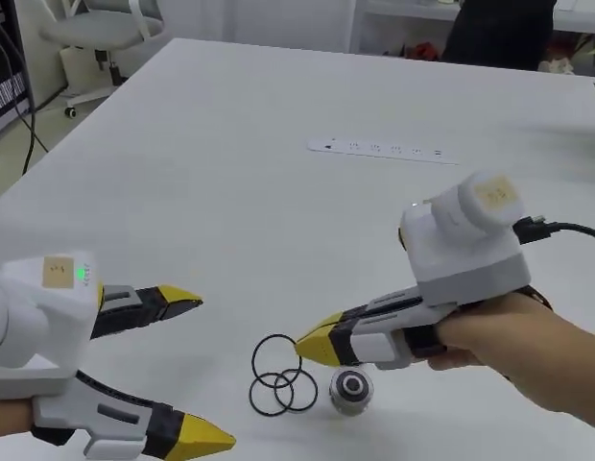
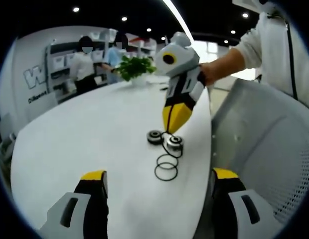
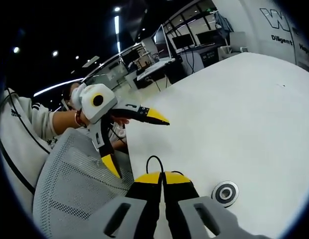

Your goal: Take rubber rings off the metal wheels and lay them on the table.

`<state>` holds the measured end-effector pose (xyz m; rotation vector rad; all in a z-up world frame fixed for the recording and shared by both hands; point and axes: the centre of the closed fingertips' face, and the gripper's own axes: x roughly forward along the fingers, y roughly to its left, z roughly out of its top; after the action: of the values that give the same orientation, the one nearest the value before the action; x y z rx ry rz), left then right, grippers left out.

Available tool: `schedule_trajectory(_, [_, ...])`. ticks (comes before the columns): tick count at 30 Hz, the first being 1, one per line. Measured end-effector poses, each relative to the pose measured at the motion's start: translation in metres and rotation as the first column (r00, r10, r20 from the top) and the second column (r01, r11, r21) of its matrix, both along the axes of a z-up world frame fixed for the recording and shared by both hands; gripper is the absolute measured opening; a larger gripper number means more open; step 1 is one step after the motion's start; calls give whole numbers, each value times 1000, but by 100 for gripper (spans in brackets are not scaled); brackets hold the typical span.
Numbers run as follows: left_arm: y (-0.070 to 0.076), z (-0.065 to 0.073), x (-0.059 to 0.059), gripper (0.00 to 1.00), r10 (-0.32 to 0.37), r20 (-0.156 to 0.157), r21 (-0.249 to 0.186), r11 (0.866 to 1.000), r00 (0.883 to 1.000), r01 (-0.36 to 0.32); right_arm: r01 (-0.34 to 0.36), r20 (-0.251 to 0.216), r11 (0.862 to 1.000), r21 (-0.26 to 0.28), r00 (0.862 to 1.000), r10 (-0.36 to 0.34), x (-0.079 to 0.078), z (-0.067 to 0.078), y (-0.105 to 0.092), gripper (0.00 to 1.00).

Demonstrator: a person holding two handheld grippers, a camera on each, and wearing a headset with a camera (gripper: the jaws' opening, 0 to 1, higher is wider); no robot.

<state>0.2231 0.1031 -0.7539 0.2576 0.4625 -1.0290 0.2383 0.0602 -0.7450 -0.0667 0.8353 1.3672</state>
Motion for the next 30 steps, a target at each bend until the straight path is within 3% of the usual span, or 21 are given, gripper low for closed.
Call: schedule_trajectory(30, [0,-1,0,86,5,-6,-8,1000,1000,-5,-61,-5,994,-89,998,60,-2,-41,28,0])
